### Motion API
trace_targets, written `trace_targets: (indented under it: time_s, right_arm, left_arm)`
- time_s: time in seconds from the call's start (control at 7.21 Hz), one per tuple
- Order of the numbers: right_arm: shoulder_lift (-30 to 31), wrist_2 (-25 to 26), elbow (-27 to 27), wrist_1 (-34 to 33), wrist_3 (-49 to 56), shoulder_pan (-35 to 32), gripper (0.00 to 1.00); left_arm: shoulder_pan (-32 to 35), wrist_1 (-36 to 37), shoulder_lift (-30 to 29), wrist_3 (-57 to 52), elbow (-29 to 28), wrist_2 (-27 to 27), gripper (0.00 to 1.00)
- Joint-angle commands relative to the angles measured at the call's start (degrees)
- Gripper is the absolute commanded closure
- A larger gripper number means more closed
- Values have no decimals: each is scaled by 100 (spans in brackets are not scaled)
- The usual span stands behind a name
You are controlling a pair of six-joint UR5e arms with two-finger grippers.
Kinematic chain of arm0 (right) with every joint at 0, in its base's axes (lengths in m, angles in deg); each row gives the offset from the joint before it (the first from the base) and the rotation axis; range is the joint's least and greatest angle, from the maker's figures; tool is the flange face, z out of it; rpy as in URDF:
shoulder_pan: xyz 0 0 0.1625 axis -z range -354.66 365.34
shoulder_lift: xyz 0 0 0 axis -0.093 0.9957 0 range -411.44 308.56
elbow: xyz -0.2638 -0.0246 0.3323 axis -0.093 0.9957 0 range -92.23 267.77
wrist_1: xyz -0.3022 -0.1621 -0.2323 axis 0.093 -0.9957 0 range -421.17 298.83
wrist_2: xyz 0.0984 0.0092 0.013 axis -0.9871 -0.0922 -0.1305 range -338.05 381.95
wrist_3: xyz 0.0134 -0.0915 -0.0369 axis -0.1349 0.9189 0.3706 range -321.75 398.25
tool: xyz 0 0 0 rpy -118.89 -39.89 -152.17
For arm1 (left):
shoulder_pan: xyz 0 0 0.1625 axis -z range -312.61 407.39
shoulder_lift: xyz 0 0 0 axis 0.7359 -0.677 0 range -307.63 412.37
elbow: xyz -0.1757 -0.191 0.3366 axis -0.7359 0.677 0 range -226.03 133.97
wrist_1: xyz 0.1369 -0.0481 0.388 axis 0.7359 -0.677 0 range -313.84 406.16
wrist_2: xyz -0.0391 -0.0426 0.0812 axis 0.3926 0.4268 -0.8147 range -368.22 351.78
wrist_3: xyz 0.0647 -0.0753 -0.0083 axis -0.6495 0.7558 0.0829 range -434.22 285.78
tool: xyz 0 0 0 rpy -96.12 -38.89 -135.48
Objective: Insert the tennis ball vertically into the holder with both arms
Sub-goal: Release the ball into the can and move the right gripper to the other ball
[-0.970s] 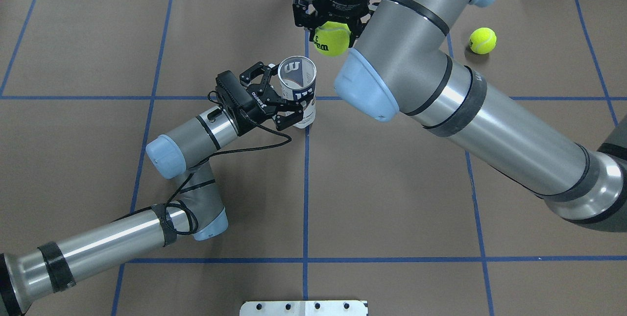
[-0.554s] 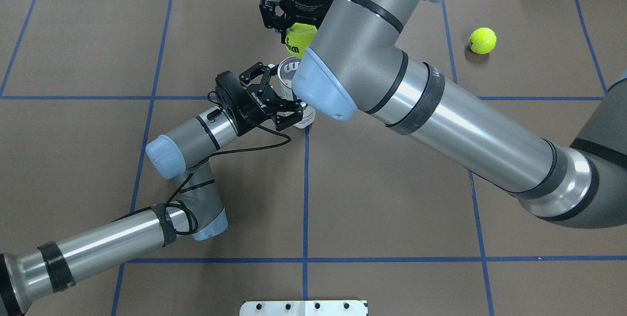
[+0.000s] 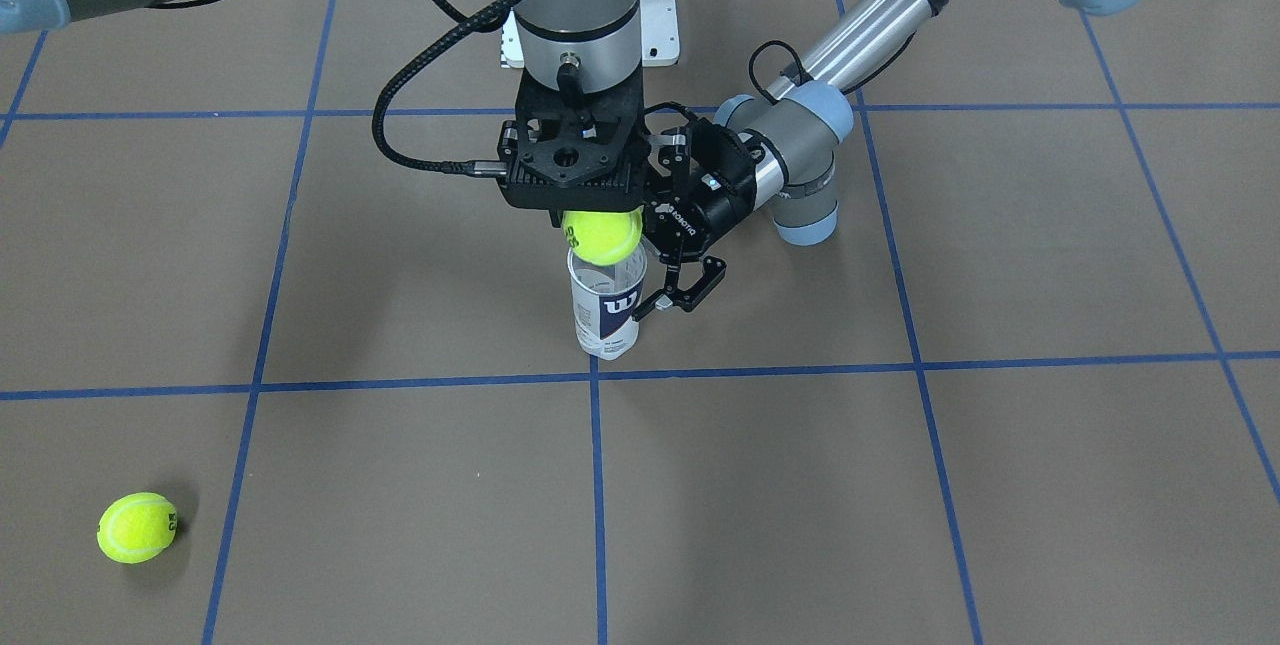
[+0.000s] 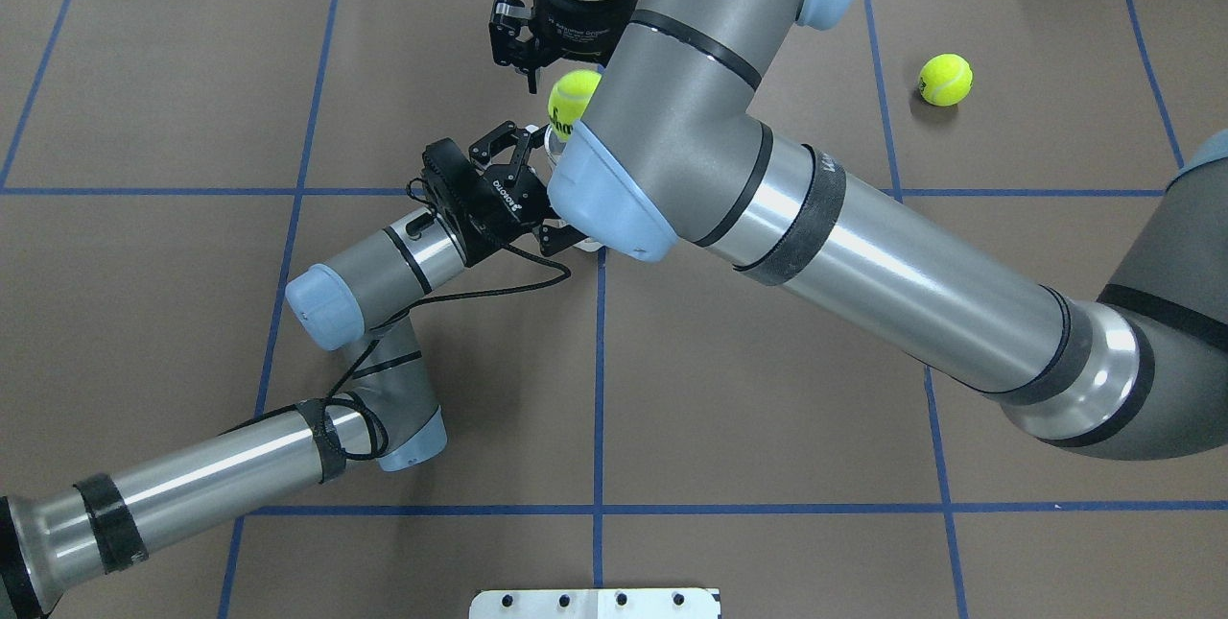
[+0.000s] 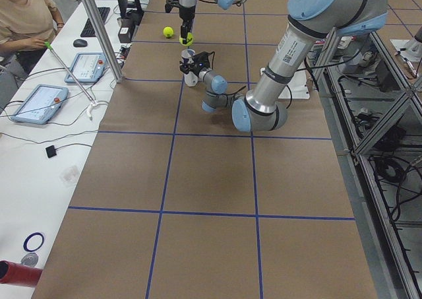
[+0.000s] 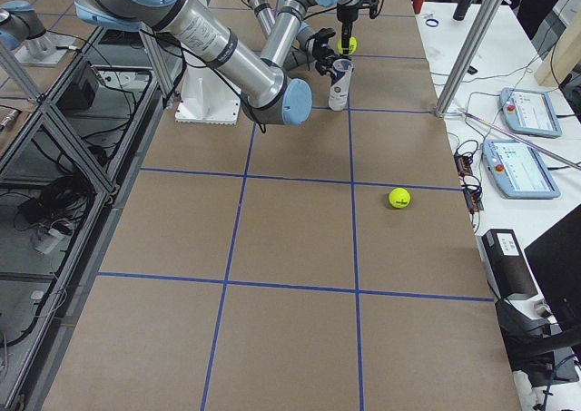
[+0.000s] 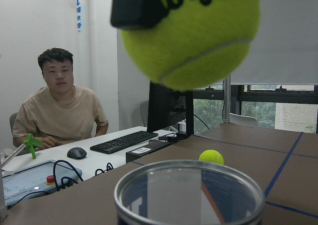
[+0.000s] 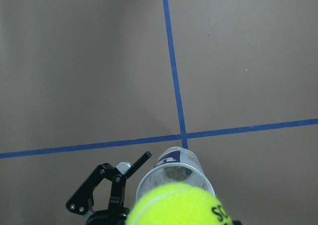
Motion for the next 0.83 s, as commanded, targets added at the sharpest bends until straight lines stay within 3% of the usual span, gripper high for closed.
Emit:
trace_targets:
  time_s: [0.0,0.42,0.69]
  right_arm:
    - [-4,4,0,11,-80,5,1]
    - [66,4,-44,11,190,-108,1]
    - [424,-171,-88,2,1250,-652,1]
  left_arm:
    - [0,0,0,0,0,0,1]
    - [0,0,0,0,0,0,1]
    - [0,0,0,0,0,0,1]
